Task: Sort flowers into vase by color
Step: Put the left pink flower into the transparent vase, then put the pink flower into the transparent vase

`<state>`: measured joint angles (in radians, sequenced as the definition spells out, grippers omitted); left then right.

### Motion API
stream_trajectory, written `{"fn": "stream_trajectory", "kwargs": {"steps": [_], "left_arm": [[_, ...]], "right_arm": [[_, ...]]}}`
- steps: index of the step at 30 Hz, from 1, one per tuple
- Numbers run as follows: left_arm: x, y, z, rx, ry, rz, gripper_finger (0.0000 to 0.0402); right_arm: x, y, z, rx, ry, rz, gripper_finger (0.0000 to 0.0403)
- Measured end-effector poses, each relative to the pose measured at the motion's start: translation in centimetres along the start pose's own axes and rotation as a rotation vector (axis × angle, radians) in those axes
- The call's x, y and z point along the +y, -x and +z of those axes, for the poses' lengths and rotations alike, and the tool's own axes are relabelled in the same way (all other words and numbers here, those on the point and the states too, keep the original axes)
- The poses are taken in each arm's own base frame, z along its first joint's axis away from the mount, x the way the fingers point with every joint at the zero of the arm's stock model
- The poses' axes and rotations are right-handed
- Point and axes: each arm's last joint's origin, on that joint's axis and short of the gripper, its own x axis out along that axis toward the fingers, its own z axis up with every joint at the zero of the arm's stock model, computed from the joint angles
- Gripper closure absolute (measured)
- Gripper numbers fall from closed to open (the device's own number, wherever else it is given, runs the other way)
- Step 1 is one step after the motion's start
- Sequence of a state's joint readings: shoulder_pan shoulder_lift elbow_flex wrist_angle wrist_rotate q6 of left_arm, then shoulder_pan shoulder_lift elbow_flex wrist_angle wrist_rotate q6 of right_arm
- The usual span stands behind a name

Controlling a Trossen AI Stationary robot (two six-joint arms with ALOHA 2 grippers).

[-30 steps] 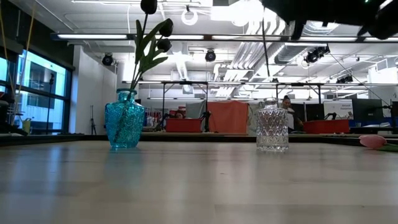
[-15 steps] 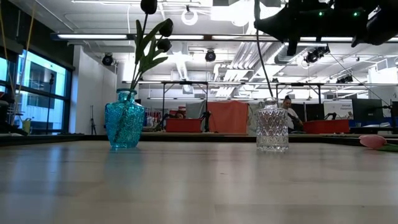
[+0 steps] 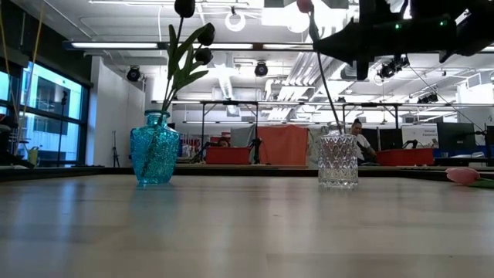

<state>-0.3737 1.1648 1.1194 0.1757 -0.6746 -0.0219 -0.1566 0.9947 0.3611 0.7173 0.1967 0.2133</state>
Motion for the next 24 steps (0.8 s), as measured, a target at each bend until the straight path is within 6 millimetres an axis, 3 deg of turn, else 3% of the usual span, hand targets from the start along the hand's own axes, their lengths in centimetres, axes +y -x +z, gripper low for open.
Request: {"fn": "stream_trajectory", "kwargs": {"steps": [5, 9, 17, 24], "left_arm": [[0.0, 0.0, -0.1, 0.004, -0.004, 0.0, 0.0179], [0.0, 0.0, -0.4, 0.032, -0.025, 0.0, 0.0179], [0.1, 0.0, -0.5, 0.041, -0.045, 0.004, 0.0179], [0.2, -0.1, -0.5, 0.04, -0.105, 0.008, 0.0179]], "right_arm": [[0.0, -0.2, -0.4, 0.093, -0.06, -0.025, 0.0385], [0.3, -0.7, 0.0, 0.269, -0.042, -0.067, 0.0317], [1.6, -0.6, 3.5, 0.595, 0.134, -0.101, 0.017], [2.0, 1.3, 5.9, 0.895, 0.02, -0.138, 0.0137]]}}
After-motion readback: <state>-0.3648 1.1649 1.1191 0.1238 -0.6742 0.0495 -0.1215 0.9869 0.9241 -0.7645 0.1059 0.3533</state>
